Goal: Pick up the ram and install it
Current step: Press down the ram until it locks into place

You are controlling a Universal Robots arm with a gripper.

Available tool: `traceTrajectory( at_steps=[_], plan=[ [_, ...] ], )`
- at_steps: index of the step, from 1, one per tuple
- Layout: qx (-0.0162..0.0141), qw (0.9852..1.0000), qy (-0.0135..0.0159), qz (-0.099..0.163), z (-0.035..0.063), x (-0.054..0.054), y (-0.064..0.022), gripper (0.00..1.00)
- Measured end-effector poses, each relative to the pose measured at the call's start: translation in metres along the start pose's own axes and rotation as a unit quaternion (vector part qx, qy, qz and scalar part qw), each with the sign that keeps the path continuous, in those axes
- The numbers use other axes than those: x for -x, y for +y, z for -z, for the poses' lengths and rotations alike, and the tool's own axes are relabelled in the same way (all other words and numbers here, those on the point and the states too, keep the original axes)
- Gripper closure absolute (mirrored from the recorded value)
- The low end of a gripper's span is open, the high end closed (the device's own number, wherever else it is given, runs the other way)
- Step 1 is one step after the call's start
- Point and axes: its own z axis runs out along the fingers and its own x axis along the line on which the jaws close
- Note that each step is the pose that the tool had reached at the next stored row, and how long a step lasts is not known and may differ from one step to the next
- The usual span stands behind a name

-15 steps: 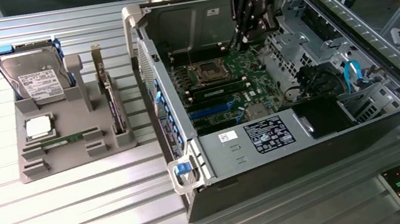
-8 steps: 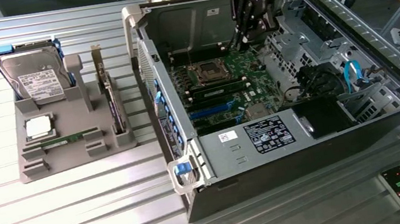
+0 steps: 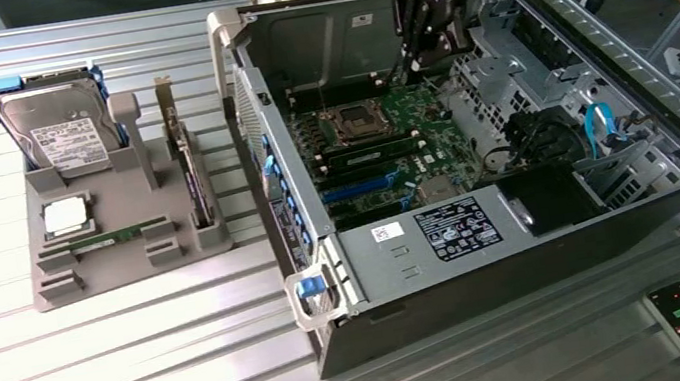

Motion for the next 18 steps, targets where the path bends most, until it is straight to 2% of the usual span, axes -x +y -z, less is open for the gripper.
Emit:
traceTrajectory(
  at_steps=[5,8,12,15,18],
  plan=[
    [0.0000,1.0000,0.0000,0.000,0.0000,0.000,-0.0001,0.90],
    [0.0002,1.0000,0.0001,0.000,0.0000,0.000,-0.0042,0.90],
    [0.0015,1.0000,0.0001,0.000,0.0000,-0.001,-0.0164,0.90],
    [0.0029,1.0000,0.0001,0.000,0.0000,-0.001,-0.0295,0.90],
    [0.0034,1.0000,0.0001,0.000,-0.0001,-0.001,-0.0375,0.90]
  ],
)
